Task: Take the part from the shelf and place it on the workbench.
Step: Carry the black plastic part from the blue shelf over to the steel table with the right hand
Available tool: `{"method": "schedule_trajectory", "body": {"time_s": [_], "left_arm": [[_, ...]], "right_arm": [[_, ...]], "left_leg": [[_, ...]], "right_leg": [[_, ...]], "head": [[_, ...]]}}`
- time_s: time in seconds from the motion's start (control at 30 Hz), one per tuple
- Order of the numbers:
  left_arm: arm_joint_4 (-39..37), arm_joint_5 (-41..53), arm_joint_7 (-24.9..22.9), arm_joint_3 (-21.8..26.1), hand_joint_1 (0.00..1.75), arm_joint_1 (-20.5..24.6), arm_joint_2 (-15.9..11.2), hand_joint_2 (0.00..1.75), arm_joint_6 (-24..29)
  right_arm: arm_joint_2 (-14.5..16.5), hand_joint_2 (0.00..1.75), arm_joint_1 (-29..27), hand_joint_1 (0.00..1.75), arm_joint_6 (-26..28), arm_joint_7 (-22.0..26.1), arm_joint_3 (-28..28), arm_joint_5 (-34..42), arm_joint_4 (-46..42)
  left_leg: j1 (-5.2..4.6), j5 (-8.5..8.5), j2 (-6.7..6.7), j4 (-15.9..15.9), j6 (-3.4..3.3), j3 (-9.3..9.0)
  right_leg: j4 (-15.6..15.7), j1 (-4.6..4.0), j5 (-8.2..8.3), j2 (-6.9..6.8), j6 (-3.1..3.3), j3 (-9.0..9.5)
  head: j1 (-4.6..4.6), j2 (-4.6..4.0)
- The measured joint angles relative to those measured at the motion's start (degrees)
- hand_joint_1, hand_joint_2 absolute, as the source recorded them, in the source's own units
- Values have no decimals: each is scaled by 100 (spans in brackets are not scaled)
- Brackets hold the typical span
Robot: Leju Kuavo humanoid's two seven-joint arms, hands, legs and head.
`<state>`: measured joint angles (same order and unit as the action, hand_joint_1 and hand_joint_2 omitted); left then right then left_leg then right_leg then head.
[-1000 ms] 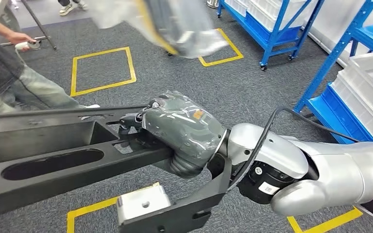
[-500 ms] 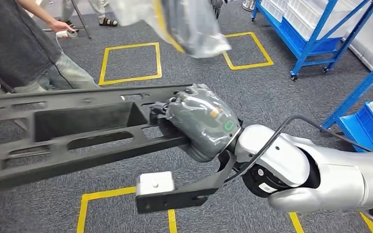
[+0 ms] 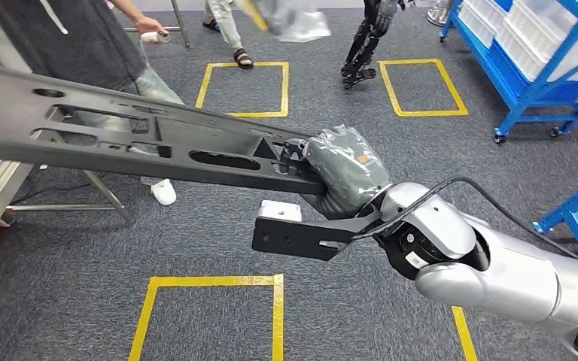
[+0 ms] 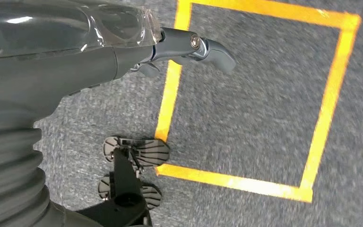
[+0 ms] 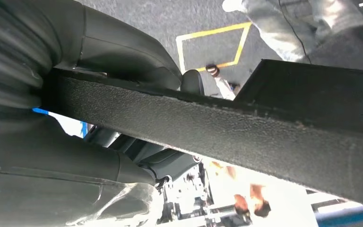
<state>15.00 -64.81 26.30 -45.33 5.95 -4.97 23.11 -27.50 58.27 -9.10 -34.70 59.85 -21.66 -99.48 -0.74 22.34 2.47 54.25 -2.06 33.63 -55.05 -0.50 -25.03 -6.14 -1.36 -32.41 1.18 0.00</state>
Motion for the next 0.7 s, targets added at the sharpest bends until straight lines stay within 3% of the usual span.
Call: {"method": "schedule_trajectory", "body": {"time_s": [0.03, 0.1, 0.17, 0.2, 0.23, 0.27, 0.3, 0.33, 0.4, 0.47, 0.53, 0.6, 0.67, 0.7], "left_arm": [[-1, 1, -4, 0, 0, -6, -2, 175, 3], [-1, 11, -11, -2, 0, -10, -2, 175, 7], [-1, 22, -16, -4, 0, 16, 0, 175, 8], [-1, 23, -20, -4, 0, 34, 0, 175, 8], [-1, 25, -23, -4, 0, 46, 1, 175, 8], [-1, 32, -29, -5, 0, 50, 2, 175, 8], [-1, 42, -40, -6, 0, 48, 4, 175, 8], [-1, 56, -55, -7, 0, 47, 8, 175, 8], [-1, 78, -86, -9, 0, 55, 13, 175, 9], [-1, 90, -104, -13, 0, 61, 14, 175, 11], [-1, 98, -110, -19, 0, 42, 15, 175, 19], [-1, 107, -110, -30, 0, 19, 22, 175, 35], [-1, 120, -109, -38, 0, 34, 30, 175, 45], [-1, 125, -108, -42, 0, 50, 33, 175, 45]], "right_arm": [[-8, 175, -32, 175, 17, 3, -16, -5, 32], [-51, 175, -90, 175, 50, 17, -75, -28, 103], [-107, 175, -164, 175, 96, 33, -156, -50, 183], [-128, 175, -206, 175, 117, 38, -185, -54, 223], [-150, 175, -256, 175, 132, 40, -206, -55, 265], [-173, 175, -311, 175, 142, 42, -228, -57, 309], [-196, 175, -367, 175, 153, 40, -257, -59, 348], [-221, 175, -419, 175, 175, 37, -296, -62, 383], [-282, 175, -518, 175, 268, 28, -405, -59, 456], [-362, 175, -634, 175, 377, 25, -527, -16, 534], [-430, 175, -752, 175, 439, 28, -635, 62, 603], [-488, 175, -837, 175, 480, 41, -750, 139, 653], [-552, 175, -911, 175, 516, 53, -872, 195, 683], [-583, 175, -950, 175, 527, 56, -924, 219, 692]], "left_leg": [[13, -19, -45, -25, -19, -10], [50, -67, -134, -81, -66, -41], [70, -95, -251, -100, -97, -46], [75, -100, -317, -98, -105, -42], [80, -103, -392, -97, -107, -41], [88, -104, -471, -92, -104, -40], [101, -103, -550, -81, -99, -39], [119, -98, -629, -60, -85, -36], [147, -64, -780, 24, -21, 3], [166, -52, -913, 92, 63, 82], [192, -80, -1014, 91, 128, 141], [187, 8, -820, 247, 167, 236], [164, 311, -467, 858, 187, 520], [161, 492, -372, 1293, 189, 718]], "right_leg": [[-1, -4, -14, -36, -19, 2], [-174, 15, -161, 123, -60, -54], [-807, 51, -507, 414, -94, -324], [-1220, 61, -680, 497, -107, -516], [-1557, 75, -785, 538, -123, -678], [-1697, 92, -777, 553, -141, -752], [-1600, 115, -661, 560, -161, -715], [-1294, 147, -467, 587, -186, -575], [-514, 231, -148, 818, -249, -204], [-168, 255, -81, 995, -246, -44], [-167, 224, -81, 909, -159, -55], [-154, 213, -61, 785, -74, -54], [-146, 189, -55, 662, -27, -50], [-147, 168, -58, 593, -14, -51]], "head": [[1, 0], [3, -1], [15, 0], [20, 0], [25, 0], [25, 0], [26, 0], [26, 0], [26, 0], [22, 0], [17, 0], [-2, 0], [-31, 0], [-42, 0]]}}
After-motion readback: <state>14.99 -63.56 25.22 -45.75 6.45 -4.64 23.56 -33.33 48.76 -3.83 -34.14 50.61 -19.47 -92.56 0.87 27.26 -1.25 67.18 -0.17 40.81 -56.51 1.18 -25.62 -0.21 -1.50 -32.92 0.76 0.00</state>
